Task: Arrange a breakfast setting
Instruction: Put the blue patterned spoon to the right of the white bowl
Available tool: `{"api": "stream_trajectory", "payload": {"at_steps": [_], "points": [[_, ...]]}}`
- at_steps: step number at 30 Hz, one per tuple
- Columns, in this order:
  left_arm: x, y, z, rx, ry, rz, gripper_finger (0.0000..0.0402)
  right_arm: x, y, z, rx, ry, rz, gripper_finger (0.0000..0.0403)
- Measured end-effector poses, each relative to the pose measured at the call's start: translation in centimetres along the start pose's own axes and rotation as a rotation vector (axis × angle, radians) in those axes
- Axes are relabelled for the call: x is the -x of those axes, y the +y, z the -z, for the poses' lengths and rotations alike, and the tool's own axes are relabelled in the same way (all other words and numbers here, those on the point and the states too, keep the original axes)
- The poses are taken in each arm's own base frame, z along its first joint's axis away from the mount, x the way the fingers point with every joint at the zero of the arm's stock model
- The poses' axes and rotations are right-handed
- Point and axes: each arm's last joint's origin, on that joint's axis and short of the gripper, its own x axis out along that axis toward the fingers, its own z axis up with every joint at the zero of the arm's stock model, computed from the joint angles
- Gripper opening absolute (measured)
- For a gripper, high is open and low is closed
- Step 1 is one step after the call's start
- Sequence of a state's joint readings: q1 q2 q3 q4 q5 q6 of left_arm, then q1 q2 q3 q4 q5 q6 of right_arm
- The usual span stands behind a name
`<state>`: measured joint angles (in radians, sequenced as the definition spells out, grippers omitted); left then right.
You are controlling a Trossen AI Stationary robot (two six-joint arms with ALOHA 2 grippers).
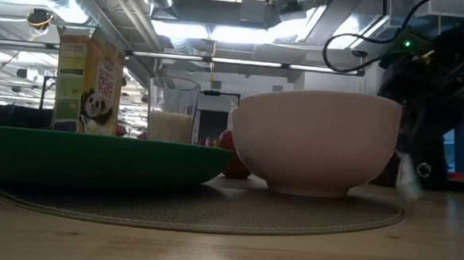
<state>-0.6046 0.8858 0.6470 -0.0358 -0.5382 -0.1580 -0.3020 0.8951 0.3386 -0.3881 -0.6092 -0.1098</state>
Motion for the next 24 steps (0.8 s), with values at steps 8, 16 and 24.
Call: {"api": "stream_trajectory", "payload": {"at_steps": [8,16,24], "points": [[-3.3,0.4,0.0,0.077,-0.055,-0.08,0.0211,1.5,2.8,-3.2,0.079,0.084,0.013,0.0001],[-6.8,2.0,0.6,0.228,-0.086,-0.147,0.0211,3.3,5.8,-6.8,0.212,0.035,0.112,0.0],[-10.9,2.4,0.9,0.398,-0.07,-0.168,0.0211,3.4,7.4,-7.9,0.281,0.004,0.212,0.0]]}}
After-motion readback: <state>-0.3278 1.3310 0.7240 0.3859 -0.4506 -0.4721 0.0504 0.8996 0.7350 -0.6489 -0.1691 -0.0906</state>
